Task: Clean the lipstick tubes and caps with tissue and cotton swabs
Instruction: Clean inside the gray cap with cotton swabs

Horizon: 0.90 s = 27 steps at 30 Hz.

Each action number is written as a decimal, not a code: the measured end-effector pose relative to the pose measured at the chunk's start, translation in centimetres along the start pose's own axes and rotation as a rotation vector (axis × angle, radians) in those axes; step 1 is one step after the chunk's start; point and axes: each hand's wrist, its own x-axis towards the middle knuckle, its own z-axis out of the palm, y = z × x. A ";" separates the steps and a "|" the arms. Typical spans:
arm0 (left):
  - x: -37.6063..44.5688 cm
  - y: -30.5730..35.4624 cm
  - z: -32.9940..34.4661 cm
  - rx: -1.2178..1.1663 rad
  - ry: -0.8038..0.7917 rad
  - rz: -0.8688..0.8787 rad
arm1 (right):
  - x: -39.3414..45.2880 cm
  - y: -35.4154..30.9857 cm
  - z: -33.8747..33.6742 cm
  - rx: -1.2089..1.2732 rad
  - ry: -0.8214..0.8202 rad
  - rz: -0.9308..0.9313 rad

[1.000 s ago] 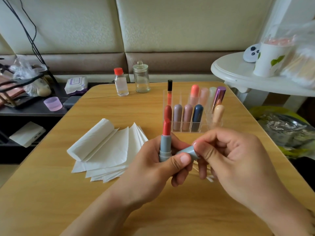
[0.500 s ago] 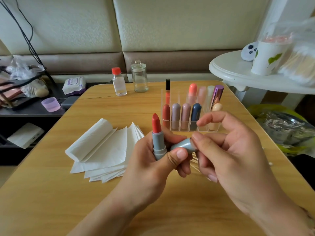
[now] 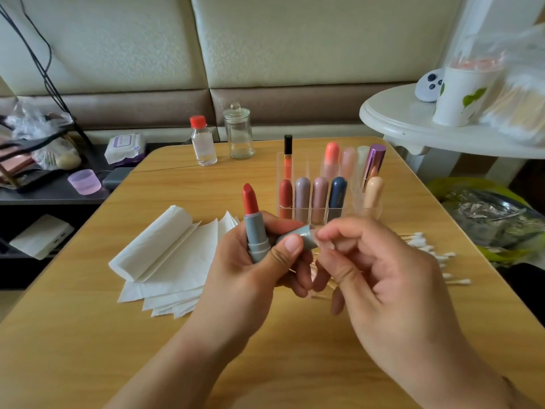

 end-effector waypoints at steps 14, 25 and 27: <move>-0.5 -0.4 0.8 0.098 0.079 0.081 | 0.8 -0.7 0.0 -0.441 0.068 -0.125; -0.4 -0.2 1.1 0.397 0.113 0.166 | 1.8 -1.9 -0.1 0.020 -0.021 0.472; -0.4 -0.1 1.1 0.452 0.094 0.167 | 1.9 -2.1 -0.3 0.171 -0.018 0.626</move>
